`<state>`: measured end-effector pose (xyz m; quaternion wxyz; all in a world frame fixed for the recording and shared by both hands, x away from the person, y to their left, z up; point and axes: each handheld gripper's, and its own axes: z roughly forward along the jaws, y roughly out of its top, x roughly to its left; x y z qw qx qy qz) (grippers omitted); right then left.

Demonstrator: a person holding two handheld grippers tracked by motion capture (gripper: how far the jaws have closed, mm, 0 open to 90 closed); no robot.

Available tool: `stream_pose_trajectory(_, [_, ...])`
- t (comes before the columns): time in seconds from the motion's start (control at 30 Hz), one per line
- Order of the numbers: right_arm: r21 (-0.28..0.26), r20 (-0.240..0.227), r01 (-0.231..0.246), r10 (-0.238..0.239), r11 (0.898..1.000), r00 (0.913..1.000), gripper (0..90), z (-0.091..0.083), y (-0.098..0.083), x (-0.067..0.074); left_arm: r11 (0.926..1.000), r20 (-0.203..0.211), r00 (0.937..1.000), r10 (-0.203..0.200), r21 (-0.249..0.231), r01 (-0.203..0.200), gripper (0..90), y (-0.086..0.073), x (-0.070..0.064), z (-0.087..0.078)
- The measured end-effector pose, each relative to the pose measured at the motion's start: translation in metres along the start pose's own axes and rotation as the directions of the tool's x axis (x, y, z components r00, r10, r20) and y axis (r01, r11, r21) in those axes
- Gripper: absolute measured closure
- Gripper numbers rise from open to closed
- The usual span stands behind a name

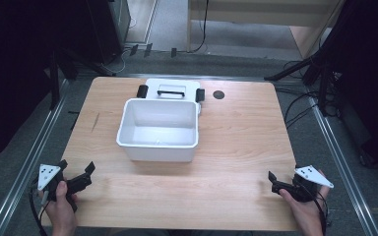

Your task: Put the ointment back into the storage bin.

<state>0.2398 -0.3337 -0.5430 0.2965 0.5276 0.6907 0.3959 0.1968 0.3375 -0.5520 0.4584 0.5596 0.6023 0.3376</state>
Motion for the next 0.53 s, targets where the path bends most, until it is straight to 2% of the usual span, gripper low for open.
stream_pose_trajectory(0.1, [-0.007, 0.002, 0.002, -0.002, 1.000, 1.0000, 0.0, -0.006, -0.006, -0.001, 1.0000, -0.001, 1.0000, 0.000, 0.000, 0.000, 0.0, 0.000, 0.000, 0.000])
stream_pose_trajectory(0.27, [-0.027, 0.005, -0.031, 0.032, 0.999, 0.9995, 1.3, -0.012, -0.011, -0.003, 1.0000, -0.001, 1.0000, -0.001, 0.001, 0.001, 0.0, 0.000, 0.000, 0.000])
stream_pose_trajectory(0.37, [-0.045, 0.014, -0.053, 0.054, 0.998, 0.9984, 4.1, -0.014, -0.011, -0.004, 1.0000, -0.002, 1.0000, -0.002, 0.003, 0.002, 0.0, 0.000, 0.000, 0.000])
stream_pose_trajectory(0.47, [-0.054, 0.017, -0.055, 0.056, 0.997, 0.9983, 6.7, -0.015, -0.012, -0.004, 0.9999, 0.000, 1.0000, 0.001, 0.012, -0.001, 0.0, 0.000, 0.000, 0.001])
stream_pose_trajectory(0.53, [-0.054, 0.027, -0.052, 0.054, 0.997, 0.9982, 11.9, -0.014, -0.012, -0.003, 0.9999, -0.003, 1.0000, 0.000, 0.011, 0.000, 0.0, 0.000, 0.000, 0.001])
